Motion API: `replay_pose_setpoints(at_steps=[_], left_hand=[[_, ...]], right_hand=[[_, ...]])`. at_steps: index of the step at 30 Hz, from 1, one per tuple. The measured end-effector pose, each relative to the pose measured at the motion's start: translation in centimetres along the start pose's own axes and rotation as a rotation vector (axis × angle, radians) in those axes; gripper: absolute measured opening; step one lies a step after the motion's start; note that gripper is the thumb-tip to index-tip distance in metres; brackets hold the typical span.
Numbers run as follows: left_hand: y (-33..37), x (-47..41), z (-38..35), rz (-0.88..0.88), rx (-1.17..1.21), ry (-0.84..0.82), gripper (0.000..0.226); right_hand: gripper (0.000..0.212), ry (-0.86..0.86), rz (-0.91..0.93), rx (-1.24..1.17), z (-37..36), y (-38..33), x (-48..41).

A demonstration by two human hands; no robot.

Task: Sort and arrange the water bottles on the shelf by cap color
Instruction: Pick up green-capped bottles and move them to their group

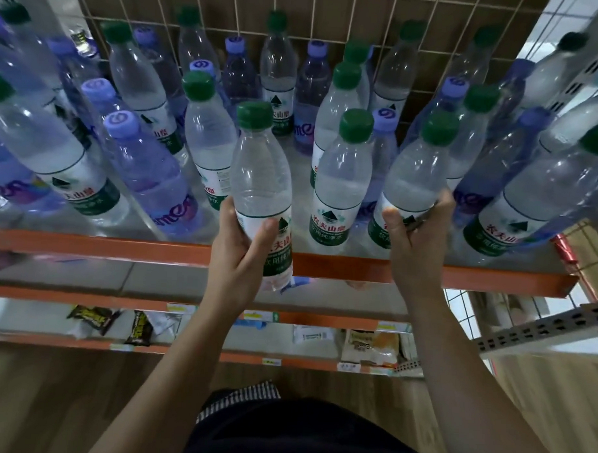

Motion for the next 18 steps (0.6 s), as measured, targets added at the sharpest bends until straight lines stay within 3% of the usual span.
replay_pose_setpoints(at_steps=[6, 9, 13, 18], left_hand=[[0.1, -1.7, -1.0, -0.007, -0.030, -0.015, 0.059], [0.7, -2.9, -1.8, -0.031, -0.092, -0.017, 0.050], [0.9, -4.4, -2.8, -0.076, -0.162, -0.011, 0.046], [-0.4, -4.7, -3.5, -0.083, -0.185, 0.007, 0.066]], right_hand=[[0.058, -0.007, -0.044, -0.003, 0.7, 0.5, -0.3], [0.051, -0.005, -0.069, 0.001, 1.2, 0.5, 0.1], [0.063, -0.050, -0.108, 0.084, 1.6, 1.0, 1.7], [0.046, 0.035, -0.105, 0.057, 2.4, 0.7, 4.0]])
Point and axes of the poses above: each hand's wrist, its own x-axis away from the middle knuckle, its own z-axis out of the back of the hand, y = z × x, the point moved 10 cm from there along -x, towards the middle knuckle, and after that the axes turned 8 degrees about z, right-handed, at the moved point
